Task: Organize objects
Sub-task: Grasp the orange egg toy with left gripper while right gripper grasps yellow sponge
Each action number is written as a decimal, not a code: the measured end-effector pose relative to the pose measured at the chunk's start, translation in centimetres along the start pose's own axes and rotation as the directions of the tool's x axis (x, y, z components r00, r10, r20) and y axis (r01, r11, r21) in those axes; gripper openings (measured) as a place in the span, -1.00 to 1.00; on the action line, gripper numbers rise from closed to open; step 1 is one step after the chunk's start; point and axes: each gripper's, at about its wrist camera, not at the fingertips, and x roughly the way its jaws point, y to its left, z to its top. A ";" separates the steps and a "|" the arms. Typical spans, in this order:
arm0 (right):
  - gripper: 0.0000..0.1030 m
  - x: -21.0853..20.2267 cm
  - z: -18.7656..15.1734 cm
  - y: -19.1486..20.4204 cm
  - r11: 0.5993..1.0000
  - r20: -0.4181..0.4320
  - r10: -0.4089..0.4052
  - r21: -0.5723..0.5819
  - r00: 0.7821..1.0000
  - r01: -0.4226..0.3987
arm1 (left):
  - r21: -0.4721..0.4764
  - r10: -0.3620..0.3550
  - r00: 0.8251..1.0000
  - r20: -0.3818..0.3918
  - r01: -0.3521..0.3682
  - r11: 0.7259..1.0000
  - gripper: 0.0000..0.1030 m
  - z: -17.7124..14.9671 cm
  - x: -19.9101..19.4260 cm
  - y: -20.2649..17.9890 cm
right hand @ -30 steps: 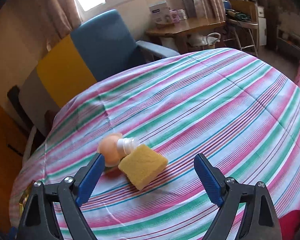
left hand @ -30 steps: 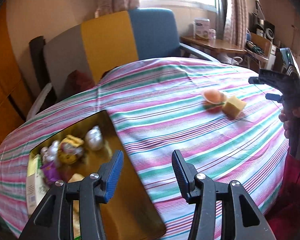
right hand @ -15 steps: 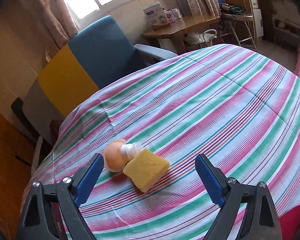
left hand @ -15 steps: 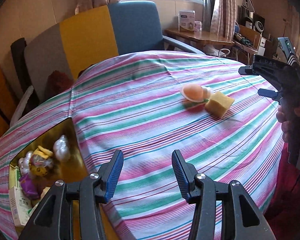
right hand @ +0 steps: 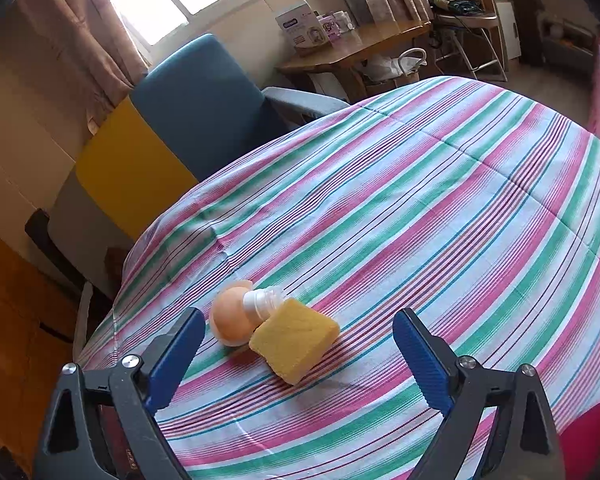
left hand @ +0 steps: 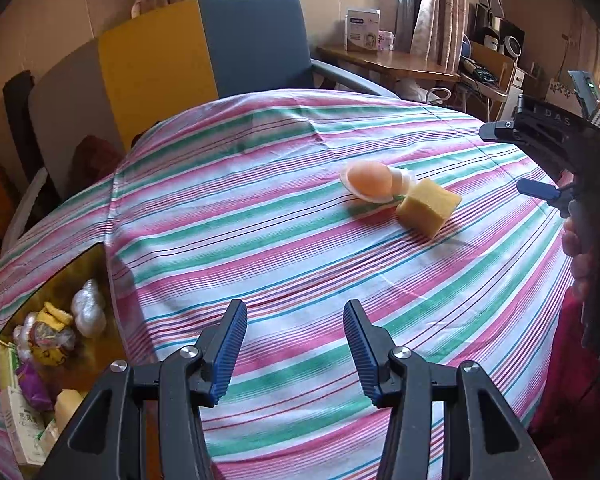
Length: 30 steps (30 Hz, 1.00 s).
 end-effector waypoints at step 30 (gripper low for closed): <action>0.88 1.5 -0.4 -1.2 0.994 -0.083 0.054 0.098 0.995 -0.046 | -0.408 -0.443 0.895 -0.050 0.387 0.827 0.19 10.3 15.5 0.0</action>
